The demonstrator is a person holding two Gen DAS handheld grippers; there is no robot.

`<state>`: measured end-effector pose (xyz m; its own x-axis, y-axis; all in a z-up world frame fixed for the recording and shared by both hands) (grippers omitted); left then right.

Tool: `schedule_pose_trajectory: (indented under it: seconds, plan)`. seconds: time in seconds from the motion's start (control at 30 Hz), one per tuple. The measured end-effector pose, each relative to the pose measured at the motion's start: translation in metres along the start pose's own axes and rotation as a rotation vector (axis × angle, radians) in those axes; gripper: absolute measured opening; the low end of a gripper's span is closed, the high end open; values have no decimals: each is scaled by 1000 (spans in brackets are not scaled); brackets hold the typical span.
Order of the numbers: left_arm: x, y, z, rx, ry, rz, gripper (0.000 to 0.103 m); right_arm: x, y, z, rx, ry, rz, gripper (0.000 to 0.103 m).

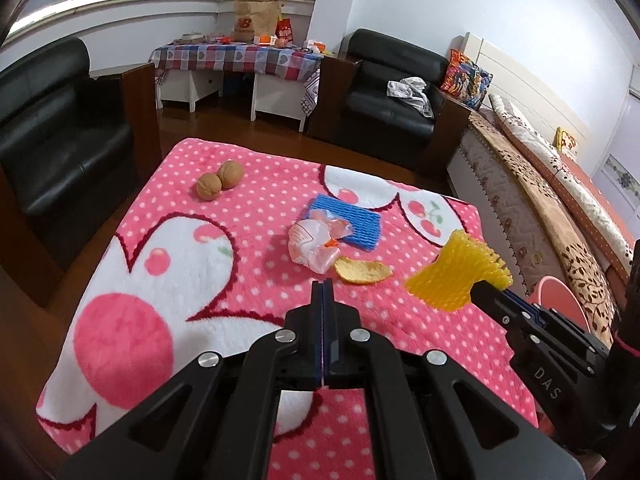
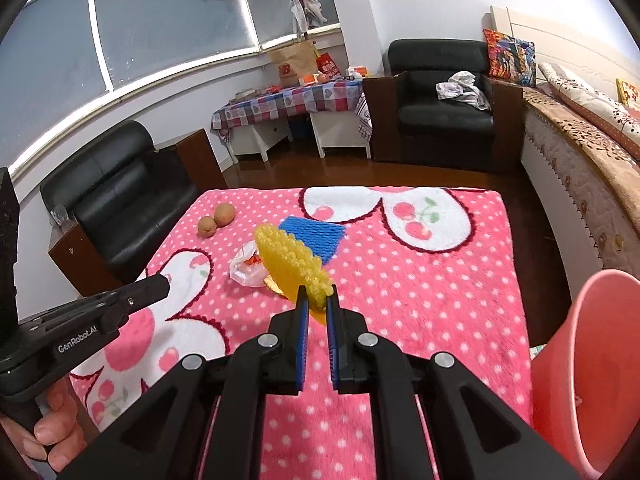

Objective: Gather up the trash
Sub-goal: 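Carry the plastic bag and yellow sponge in both grippers over the pink bucket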

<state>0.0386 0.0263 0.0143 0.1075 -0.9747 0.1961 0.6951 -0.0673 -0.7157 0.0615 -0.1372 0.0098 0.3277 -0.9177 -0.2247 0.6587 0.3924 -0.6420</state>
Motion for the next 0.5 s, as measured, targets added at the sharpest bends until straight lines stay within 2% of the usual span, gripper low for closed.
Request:
schedule_pose_trajectory:
  seconds: [0.27, 0.5]
  plan:
    - [9, -14, -7, 37, 44, 3, 0, 8, -21, -8, 25, 26, -19, 8]
    - [-2, -13, -6, 39, 28, -2, 0, 12, -18, -7, 20, 32, -13, 8]
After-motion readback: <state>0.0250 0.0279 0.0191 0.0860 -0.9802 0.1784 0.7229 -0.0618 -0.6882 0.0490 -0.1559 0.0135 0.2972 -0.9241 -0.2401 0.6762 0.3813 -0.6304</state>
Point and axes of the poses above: each gripper's, at about its wrist camera, not at the fingertips, and y roughly the way its jaws point, x to its right, z to its top, the point moved 1 cm from there along y, roughly the way its jaws point, and after that the axes turned 2 degrees about -x, right-handed, at the moved point
